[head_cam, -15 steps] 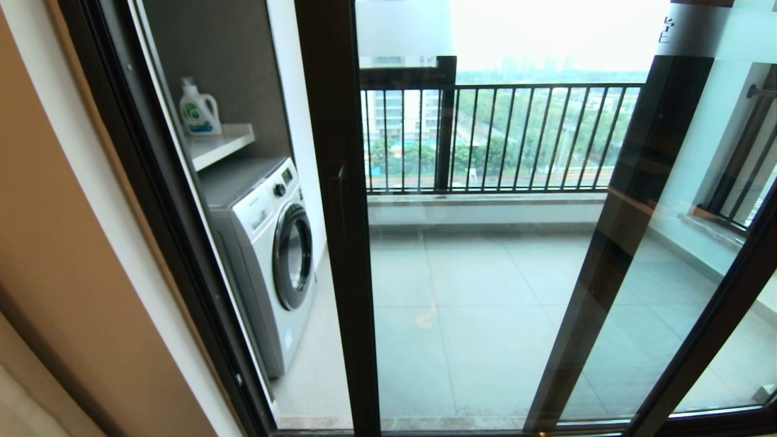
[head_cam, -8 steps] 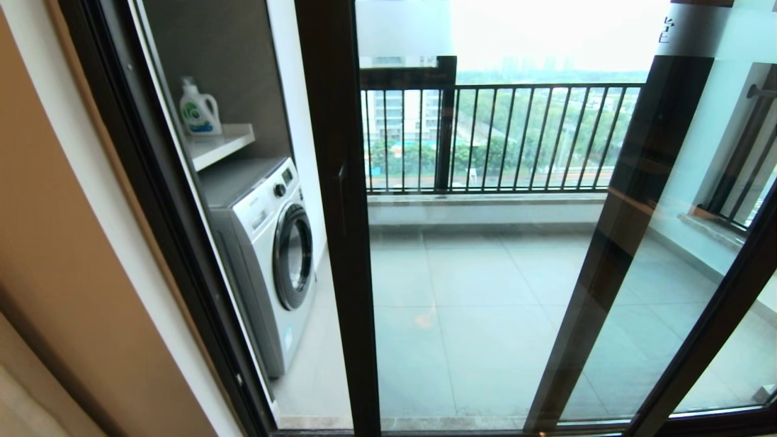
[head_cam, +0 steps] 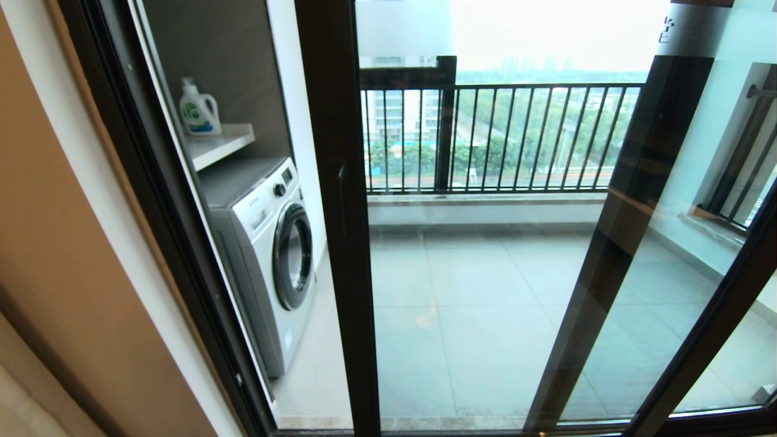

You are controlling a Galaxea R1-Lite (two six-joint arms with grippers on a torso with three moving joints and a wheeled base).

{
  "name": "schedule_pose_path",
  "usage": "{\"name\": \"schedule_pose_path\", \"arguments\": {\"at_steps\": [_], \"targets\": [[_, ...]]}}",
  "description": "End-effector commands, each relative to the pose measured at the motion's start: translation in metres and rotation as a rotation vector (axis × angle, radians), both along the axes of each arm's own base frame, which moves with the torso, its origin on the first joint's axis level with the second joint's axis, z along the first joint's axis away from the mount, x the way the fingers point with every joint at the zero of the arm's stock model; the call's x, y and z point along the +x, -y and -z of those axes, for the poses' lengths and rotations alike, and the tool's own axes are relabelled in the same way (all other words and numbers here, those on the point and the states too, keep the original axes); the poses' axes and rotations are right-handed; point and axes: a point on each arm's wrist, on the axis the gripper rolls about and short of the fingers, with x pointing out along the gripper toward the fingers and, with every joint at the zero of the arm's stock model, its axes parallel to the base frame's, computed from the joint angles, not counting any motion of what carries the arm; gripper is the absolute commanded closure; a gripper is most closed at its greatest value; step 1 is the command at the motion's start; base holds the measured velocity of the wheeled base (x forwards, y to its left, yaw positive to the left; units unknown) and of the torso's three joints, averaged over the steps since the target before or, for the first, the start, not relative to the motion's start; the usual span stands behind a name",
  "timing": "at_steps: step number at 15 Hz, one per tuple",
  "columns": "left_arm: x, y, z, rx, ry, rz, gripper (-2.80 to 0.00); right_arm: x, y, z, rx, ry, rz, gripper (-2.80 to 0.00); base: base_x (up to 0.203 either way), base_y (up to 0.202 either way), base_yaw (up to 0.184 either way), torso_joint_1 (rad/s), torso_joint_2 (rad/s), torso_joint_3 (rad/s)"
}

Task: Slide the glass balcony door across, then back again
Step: Close the slid door

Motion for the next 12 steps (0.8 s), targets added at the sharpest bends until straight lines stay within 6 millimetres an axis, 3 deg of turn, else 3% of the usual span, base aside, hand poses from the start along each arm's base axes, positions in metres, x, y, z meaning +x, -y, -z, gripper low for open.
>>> {"name": "schedule_pose_path", "arguments": {"at_steps": [1,7,12], "targets": [[0.025,0.000,-0.016,0.000,-0.077,0.010,0.00,0.000,0.000,0.001,-0.002,-0.003,-0.001,0.00,0.000,0.000,0.000,0.000,0.00,0.000],[0.093,0.004,-0.062,0.002,-0.064,0.091,0.00,0.000,0.000,0.001,-0.001,-0.003,-0.001,0.00,0.000,0.000,0.000,0.000,0.00,0.000],[0.115,0.020,-0.065,0.011,-0.118,0.275,0.00,0.000,0.000,0.001,-0.001,-0.003,-0.001,0.00,0.000,0.000,0.000,0.000,0.00,0.000]]}}
